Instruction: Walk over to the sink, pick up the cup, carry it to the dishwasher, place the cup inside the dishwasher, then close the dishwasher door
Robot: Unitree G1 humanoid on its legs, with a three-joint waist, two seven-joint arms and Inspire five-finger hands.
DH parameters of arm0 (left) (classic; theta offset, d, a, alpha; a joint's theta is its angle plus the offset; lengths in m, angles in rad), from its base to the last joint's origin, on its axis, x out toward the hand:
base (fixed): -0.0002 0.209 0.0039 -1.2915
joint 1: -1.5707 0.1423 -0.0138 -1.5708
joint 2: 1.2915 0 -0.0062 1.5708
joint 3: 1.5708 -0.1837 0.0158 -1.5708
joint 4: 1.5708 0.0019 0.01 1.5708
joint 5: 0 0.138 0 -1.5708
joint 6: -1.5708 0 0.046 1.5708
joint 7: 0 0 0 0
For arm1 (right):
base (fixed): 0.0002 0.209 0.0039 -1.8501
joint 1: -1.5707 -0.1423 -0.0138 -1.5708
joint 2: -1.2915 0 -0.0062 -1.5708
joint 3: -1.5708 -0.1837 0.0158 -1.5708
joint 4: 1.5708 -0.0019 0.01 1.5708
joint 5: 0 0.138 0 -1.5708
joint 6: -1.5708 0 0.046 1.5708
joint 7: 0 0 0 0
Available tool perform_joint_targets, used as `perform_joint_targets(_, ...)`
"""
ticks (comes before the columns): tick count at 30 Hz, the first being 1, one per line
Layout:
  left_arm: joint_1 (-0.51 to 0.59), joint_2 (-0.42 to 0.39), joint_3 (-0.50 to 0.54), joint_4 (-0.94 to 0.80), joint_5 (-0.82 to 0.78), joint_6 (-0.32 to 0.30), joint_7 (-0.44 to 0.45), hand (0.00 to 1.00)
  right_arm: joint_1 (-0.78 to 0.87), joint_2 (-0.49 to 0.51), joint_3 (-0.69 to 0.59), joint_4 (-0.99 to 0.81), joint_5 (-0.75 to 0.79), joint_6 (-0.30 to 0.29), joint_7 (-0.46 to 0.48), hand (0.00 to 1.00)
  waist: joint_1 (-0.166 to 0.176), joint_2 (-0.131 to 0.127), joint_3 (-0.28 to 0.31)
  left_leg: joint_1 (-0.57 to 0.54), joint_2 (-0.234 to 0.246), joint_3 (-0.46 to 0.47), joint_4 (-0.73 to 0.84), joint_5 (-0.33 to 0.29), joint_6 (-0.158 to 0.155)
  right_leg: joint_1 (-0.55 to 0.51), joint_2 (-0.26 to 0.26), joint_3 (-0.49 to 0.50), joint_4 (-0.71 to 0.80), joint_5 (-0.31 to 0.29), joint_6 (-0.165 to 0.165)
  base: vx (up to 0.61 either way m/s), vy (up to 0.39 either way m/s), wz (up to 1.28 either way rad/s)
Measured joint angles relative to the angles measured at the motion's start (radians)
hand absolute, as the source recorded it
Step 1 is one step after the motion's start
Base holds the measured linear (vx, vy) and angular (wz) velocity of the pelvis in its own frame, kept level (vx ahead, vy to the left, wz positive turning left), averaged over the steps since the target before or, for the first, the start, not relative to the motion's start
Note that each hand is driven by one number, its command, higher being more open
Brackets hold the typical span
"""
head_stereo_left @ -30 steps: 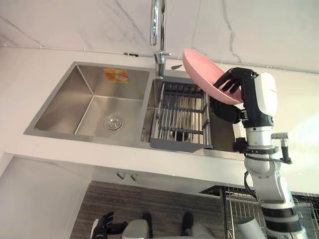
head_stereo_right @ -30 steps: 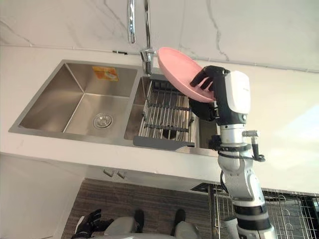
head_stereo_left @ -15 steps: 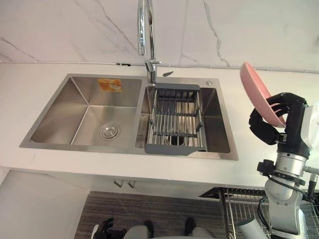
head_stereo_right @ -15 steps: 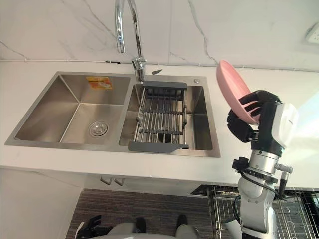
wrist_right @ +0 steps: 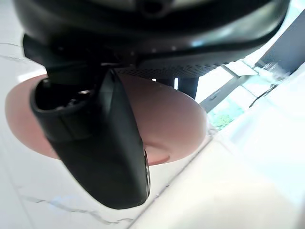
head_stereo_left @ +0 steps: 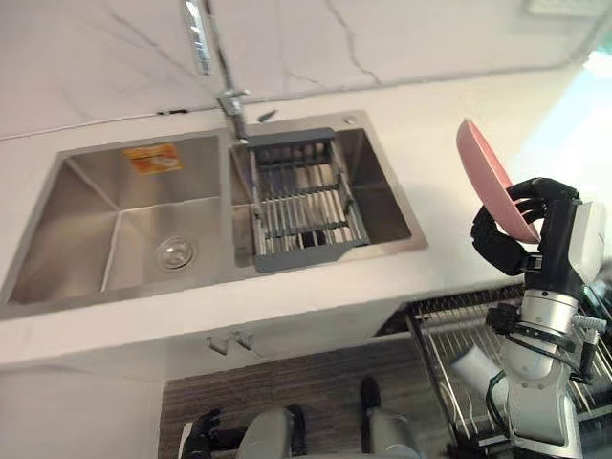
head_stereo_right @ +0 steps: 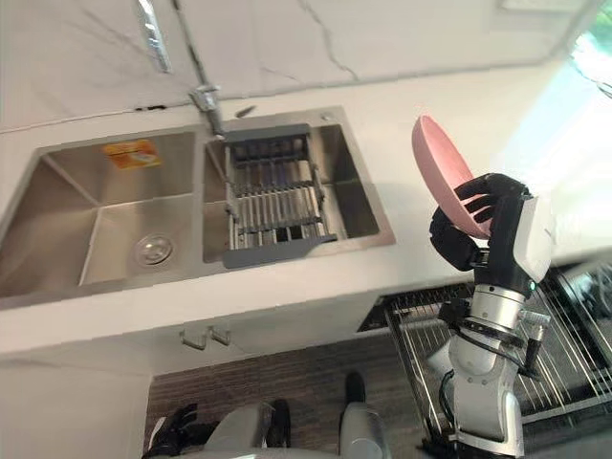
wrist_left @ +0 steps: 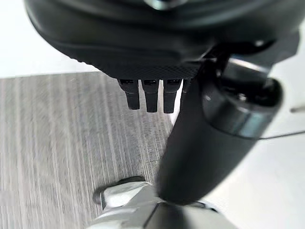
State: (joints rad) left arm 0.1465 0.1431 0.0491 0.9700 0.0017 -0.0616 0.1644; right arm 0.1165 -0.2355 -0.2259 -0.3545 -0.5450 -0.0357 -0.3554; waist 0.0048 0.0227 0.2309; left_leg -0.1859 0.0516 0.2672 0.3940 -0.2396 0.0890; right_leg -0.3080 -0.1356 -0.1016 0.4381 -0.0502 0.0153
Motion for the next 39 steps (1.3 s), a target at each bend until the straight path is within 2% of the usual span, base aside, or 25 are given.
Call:
perform_joint_targets(1,-0.001,0.019,-0.002,0.001,0.000,0.004,0.002,0.90,0.000,0.000,0.005,0.020,-0.013,-0.001,0.004,0.30,-0.002,-0.021,0.007,0.018,-0.002,0.036,-0.017,0.007,0.004,0.039,-0.014,-0.043,0.101,-0.084,0.015,-0.05,0.079,-0.69)
perform_joint_targets(2,0.000,0.025,-0.003,0.000,0.000,0.005,0.002,0.90,-0.004,0.000,0.005,0.033,-0.021,-0.001,0.004,0.30,-0.002,-0.028,0.004,0.021,-0.003,0.053,-0.025,0.009,0.007,0.070,-0.017,-0.063,0.119,-0.128,0.018,-0.04,0.054,-0.66)
perform_joint_targets(3,0.001,0.027,-0.005,-0.001,0.000,0.006,0.002,0.90,-0.008,0.000,0.005,0.040,-0.028,-0.001,0.004,0.30,-0.003,-0.032,0.002,0.023,-0.003,0.066,-0.032,0.010,0.010,0.094,-0.017,-0.077,0.121,-0.151,0.019,-0.07,0.001,-0.77)
perform_joint_targets(4,0.007,0.031,-0.006,-0.015,0.000,0.012,0.004,0.90,-0.034,-0.002,0.016,0.069,-0.047,-0.003,0.004,0.30,-0.001,-0.042,-0.004,0.022,-0.003,0.107,-0.053,0.013,0.010,0.163,-0.014,-0.116,0.033,-0.186,0.026,-0.05,-0.003,-0.68)
perform_joint_targets(5,0.010,0.032,-0.007,-0.019,0.000,0.013,0.004,0.90,-0.039,-0.002,0.018,0.075,-0.048,-0.003,0.004,0.30,0.000,-0.044,-0.005,0.021,-0.003,0.115,-0.056,0.015,0.006,0.176,-0.013,-0.122,-0.006,-0.186,0.026,-0.06,-0.018,-0.89)
perform_joint_targets(6,0.016,0.033,-0.007,-0.024,0.000,0.014,0.006,0.90,-0.054,-0.007,0.022,0.099,-0.048,-0.003,0.004,0.30,0.006,-0.049,-0.008,0.018,-0.003,0.142,-0.061,0.022,-0.005,0.216,-0.002,-0.122,-0.133,-0.179,0.045,-0.02,-0.022,-0.53)
perform_joint_targets(8,0.024,0.029,-0.016,-0.025,0.000,0.019,0.007,0.90,-0.061,-0.015,0.025,0.157,-0.048,0.006,0.006,0.30,-0.001,-0.036,-0.017,0.021,0.008,0.136,-0.072,0.043,-0.013,0.245,0.029,-0.107,-0.222,-0.122,0.046,0.01,-0.033,-0.49)
perform_joint_targets(9,0.026,0.031,-0.016,-0.026,0.000,0.019,0.008,0.90,-0.051,-0.017,0.021,0.175,-0.048,0.015,0.007,0.30,-0.001,-0.038,-0.019,0.021,0.009,0.126,-0.073,0.063,-0.021,0.260,0.037,-0.094,-0.262,-0.099,0.045,0.04,-0.037,-0.37)
perform_joint_targets(12,0.031,0.035,-0.033,-0.024,0.015,0.021,0.010,0.90,-0.020,-0.018,-0.002,0.174,-0.048,0.015,0.007,0.30,-0.018,-0.036,-0.031,0.032,0.004,0.125,-0.096,0.075,-0.022,0.287,0.043,-0.087,-0.319,-0.069,0.050,0.06,-0.032,-0.15)
perform_joint_targets(17,0.038,0.033,-0.058,-0.012,0.041,0.033,0.011,0.90,0.060,-0.018,-0.055,0.174,-0.055,0.021,0.006,0.30,-0.024,-0.035,-0.046,0.094,-0.026,0.109,-0.147,0.093,-0.024,0.357,0.031,-0.094,-0.376,-0.052,0.064,0.04,0.005,0.06)
perform_joint_targets(22,0.041,0.021,-0.059,0.019,0.049,0.033,0.011,0.90,0.093,-0.018,-0.108,0.188,-0.069,0.032,0.006,0.30,-0.041,-0.020,-0.066,0.102,-0.041,0.100,-0.181,0.120,-0.023,0.358,0.027,-0.094,-0.395,-0.031,0.066,-0.03,0.011,0.01)
perform_joint_targets(29,0.072,-0.001,-0.086,0.020,0.056,0.032,0.009,0.90,0.094,-0.021,-0.249,0.252,-0.068,0.056,-0.028,0.30,-0.052,0.026,-0.094,0.109,-0.071,0.052,-0.254,0.147,-0.019,0.317,0.024,-0.054,-0.409,-0.006,0.066,-0.09,0.041,-0.18)
perform_joint_targets(31,0.072,-0.005,-0.095,0.022,0.056,0.033,0.009,0.90,0.094,-0.021,-0.270,0.282,-0.066,0.067,-0.037,0.30,-0.066,0.035,-0.097,0.107,-0.077,0.052,-0.280,0.153,-0.026,0.301,0.023,-0.053,-0.403,-0.005,0.062,-0.08,0.037,-0.03)
perform_joint_targets(37,0.053,-0.020,-0.098,0.017,0.053,0.032,0.008,0.90,0.090,-0.045,-0.299,0.342,-0.034,0.076,-0.044,0.30,-0.077,0.075,-0.058,0.061,-0.081,0.054,-0.285,0.161,-0.030,0.226,0.015,-0.045,-0.341,-0.008,0.056,-0.04,0.011,-0.02)
perform_joint_targets(39,0.039,-0.035,-0.099,0.014,0.040,0.028,0.008,0.90,0.063,-0.088,-0.292,0.373,-0.025,0.077,-0.044,0.30,-0.076,0.105,-0.030,0.035,-0.084,0.053,-0.285,0.173,-0.023,0.180,0.010,-0.042,-0.304,-0.016,0.062,0.00,0.000,0.00)
